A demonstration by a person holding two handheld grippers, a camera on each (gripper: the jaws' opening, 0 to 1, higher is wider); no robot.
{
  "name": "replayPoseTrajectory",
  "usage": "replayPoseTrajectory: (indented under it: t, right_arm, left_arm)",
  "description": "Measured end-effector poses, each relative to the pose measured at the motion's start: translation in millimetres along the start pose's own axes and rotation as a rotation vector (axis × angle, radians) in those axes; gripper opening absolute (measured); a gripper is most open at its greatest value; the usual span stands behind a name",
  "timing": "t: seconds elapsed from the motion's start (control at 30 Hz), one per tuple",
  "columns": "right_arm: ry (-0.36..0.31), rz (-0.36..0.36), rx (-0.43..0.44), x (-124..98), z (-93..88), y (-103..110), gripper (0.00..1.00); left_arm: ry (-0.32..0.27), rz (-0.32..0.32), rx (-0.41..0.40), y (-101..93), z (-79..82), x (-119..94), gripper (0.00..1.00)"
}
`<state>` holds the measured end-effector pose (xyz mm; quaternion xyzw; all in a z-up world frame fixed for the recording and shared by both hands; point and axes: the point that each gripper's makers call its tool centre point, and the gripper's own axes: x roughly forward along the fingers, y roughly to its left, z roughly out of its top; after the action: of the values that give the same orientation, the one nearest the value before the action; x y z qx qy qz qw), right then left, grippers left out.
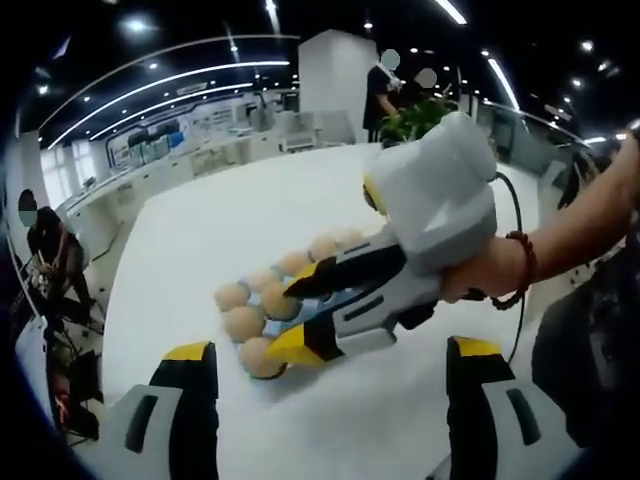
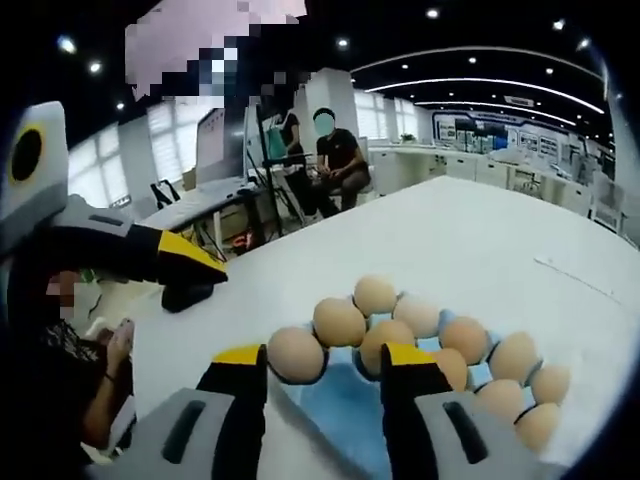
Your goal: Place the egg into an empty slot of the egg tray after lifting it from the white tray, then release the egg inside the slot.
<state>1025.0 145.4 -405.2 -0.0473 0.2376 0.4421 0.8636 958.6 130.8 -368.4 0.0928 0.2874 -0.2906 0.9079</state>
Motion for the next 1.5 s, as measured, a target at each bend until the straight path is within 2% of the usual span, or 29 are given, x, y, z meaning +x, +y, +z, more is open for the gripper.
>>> replayPoseTrajectory:
  t: [0.3, 0.47, 0.93, 1.27, 1.5]
  right_arm:
    - [-0.038, -0.02, 0.007, -17, 6.4, -10, 0.61]
    - [-0.061, -0.039, -0.004, -28, 7.2, -21, 0.63]
    - [-0.069, -0.133, 0.017, -65, -6.0, -61, 0.68]
    - [-0.07, -0.227, 0.072, -92, -20.8, -95, 0.68]
    - [-0.065, -0.271, 0.051, -107, -29.8, -111, 0.68]
  left_arm:
    - [-0.003, -0.003, 0.0, -4.3, 5.0, 5, 0.99]
    - [-0.005, -0.009, 0.003, -7.9, 8.1, 8, 0.99]
    - [-0.007, -0.02, 0.008, -14.3, 14.7, 16, 1.0]
    - [-0.021, -0.033, -0.003, -16.9, 19.6, 20, 1.0]
    - [-0.015, -0.038, -0.001, -16.5, 18.8, 22, 1.0]
